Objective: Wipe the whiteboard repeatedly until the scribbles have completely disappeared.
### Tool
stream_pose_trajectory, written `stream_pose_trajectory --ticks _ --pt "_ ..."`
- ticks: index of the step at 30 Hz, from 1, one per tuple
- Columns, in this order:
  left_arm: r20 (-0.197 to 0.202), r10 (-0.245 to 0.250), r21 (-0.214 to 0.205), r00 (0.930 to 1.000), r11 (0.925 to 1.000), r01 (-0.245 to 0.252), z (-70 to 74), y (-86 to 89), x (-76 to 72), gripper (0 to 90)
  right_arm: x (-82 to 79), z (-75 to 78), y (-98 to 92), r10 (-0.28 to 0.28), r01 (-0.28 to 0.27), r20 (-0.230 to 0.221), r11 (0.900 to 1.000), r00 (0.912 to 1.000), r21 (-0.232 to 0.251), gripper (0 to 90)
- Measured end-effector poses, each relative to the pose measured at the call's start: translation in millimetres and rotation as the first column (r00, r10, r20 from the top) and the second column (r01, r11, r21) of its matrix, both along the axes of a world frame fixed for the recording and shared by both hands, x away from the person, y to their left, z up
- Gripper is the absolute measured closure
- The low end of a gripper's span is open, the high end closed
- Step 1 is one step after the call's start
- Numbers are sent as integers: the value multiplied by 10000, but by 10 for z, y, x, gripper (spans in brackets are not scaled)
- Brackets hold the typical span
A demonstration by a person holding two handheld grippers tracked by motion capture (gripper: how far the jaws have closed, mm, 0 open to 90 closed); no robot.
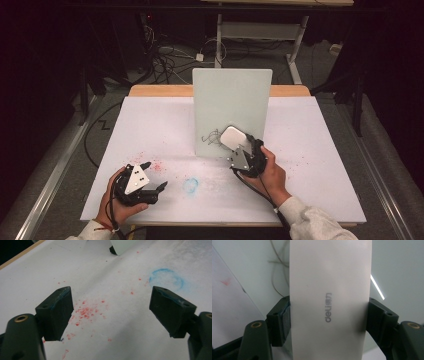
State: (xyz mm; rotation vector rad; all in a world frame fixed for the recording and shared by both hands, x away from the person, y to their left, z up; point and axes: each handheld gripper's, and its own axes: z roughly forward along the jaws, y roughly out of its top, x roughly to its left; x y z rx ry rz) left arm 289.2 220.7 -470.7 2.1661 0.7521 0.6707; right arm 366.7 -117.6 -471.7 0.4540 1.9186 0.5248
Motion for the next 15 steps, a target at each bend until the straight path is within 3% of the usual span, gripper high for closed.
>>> stream_pose_trajectory --ticks 3,8,15 --pt "-30 -15 -4 10000 10000 15 -5 4 -2 186 -10 -39 116 -7 11 130 9996 9999 -279 308" --pt "-12 9 -39 10000 10000 -9 0 13 -7 186 -33 -100 184 162 -165 -52 9982 9999 -576 307" --pt "48 68 -62 10000 10000 -68 12 30 -19 186 -38 -83 -15 -18 -2 -426 9988 9991 -481 308"
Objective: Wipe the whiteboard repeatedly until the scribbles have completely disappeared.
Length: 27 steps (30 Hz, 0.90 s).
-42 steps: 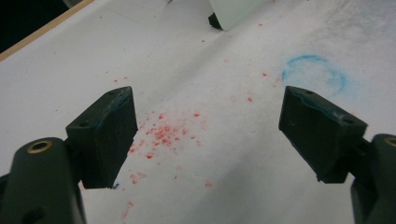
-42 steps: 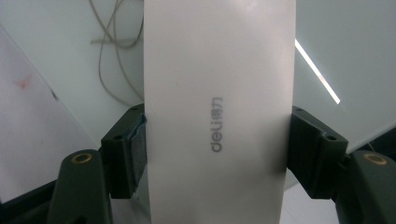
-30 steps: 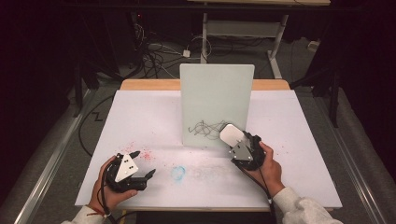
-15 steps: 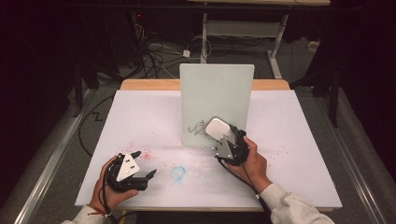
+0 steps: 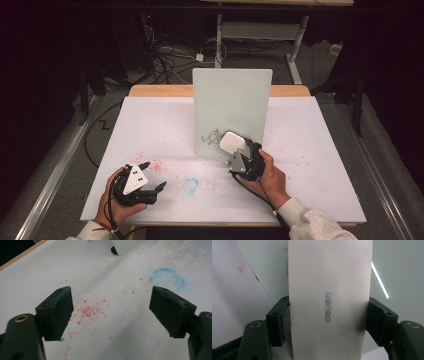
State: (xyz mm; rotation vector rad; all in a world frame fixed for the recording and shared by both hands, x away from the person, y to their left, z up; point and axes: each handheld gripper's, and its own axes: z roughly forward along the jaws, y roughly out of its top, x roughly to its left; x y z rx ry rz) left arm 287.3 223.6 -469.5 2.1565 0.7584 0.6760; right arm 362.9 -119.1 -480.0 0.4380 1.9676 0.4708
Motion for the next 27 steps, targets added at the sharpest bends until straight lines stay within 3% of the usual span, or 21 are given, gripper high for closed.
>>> stream_pose_trajectory --ticks 4,9,14,21,27 --pt "13 45 -48 10000 10000 -44 6 13 -5 186 -14 -16 -240 -451 450 -88 9989 9989 -87 308" --pt "93 30 -86 10000 10000 -29 20 7 -11 186 -17 -35 -350 -701 700 -111 9975 9975 -59 308" --pt "78 44 -58 10000 10000 -43 16 4 -4 186 13 21 -267 -727 727 37 9973 9973 115 307" --pt "80 34 -59 10000 10000 -34 16 6 0 186 56 118 4 -597 585 649 9981 9961 200 307" --pt "92 39 -93 9999 9999 -38 20 17 -11 186 34 70 -16 -520 519 444 9986 9977 45 307"
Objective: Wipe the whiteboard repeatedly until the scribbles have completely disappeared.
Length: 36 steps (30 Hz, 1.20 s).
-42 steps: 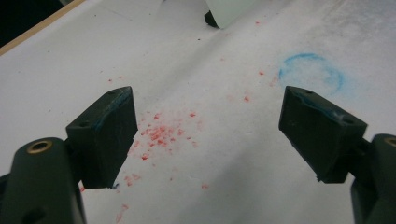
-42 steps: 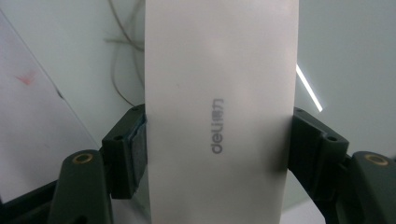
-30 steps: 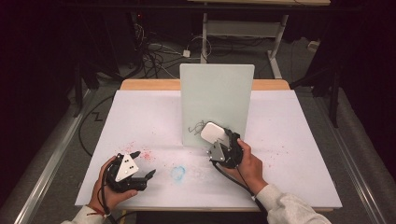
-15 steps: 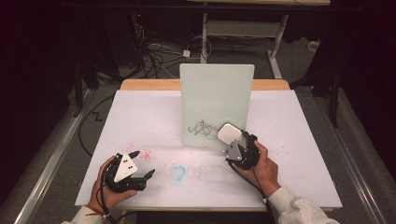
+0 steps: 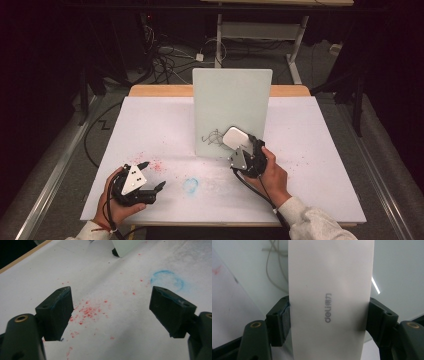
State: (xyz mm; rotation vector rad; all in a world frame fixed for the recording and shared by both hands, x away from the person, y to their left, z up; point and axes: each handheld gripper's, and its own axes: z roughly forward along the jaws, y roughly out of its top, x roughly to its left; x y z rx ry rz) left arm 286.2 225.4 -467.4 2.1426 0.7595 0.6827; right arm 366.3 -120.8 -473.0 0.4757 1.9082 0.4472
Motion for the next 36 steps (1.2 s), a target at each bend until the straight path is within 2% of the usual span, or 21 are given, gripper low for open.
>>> stream_pose_trajectory --ticks 5,9,12,15,19,22,25,27,30,35,36 --pt "83 -15 66 10000 10000 15 17 15 -6 186 -37 -111 -156 117 -141 -340 9972 9994 -735 307" --pt "163 35 -21 9999 10000 -35 30 26 -12 186 -46 -112 -273 -198 165 -567 9982 9982 -583 307" --pt "178 60 -9 9998 10000 -60 36 34 -11 186 -29 -56 -357 -436 408 -509 9976 9977 -558 308" --pt "174 60 -14 9998 10000 -60 38 40 -10 186 -7 16 -449 -820 815 -286 9965 9962 -193 308" --pt "179 52 -25 9998 10000 -52 38 37 -11 186 -5 28 -524 -1011 1016 -412 9948 9940 100 308" --pt "188 17 25 9998 10000 -18 40 26 -13 186 -25 -48 -509 -836 835 -740 9965 9937 -38 307" --pt "170 36 50 9998 10000 -37 37 22 -11 186 -46 -107 -440 -778 744 -495 9948 9957 -689 307" --pt "153 28 103 9999 9999 -30 35 21 -7 186 -48 -121 -390 -691 658 -424 9950 9967 -754 307" --pt "142 17 107 9999 9999 -19 33 17 -1 186 -57 -153 -287 -472 436 -272 9919 9985 -1197 307" --pt "119 25 53 9999 10000 -25 25 5 3 186 -64 -173 -64 -153 111 -244 9864 9996 -1639 307" --pt "122 7 64 9999 10000 -8 24 3 3 186 -62 -169 -25 -104 61 -264 9870 9996 -1604 307"
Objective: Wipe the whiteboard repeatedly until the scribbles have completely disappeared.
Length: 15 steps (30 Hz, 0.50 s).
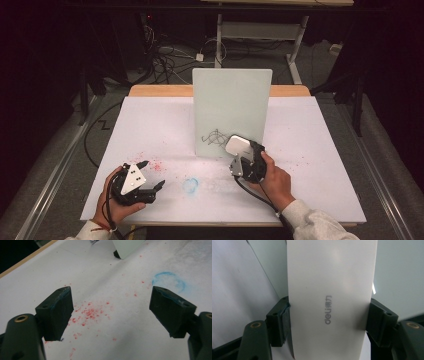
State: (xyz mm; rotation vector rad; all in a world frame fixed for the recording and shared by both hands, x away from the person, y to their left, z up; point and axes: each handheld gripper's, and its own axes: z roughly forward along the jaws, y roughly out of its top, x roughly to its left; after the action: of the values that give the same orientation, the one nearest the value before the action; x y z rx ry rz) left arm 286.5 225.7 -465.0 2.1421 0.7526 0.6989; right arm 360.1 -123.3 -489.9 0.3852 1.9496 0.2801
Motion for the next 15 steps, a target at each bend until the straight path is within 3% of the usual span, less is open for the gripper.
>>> stream_pose_trajectory --ticks 8,12,15 --pt "-23 -48 38 10000 10000 48 -7 -5 3 186 35 59 196 133 -130 -149 9998 9998 174 307" --pt "-41 -55 46 10000 10000 55 -5 -4 -6 186 30 59 155 186 -181 -335 9997 9993 143 307" --pt "-33 -62 57 10000 10000 62 -16 -10 -17 186 15 14 51 211 -218 -328 9996 9992 -188 307"
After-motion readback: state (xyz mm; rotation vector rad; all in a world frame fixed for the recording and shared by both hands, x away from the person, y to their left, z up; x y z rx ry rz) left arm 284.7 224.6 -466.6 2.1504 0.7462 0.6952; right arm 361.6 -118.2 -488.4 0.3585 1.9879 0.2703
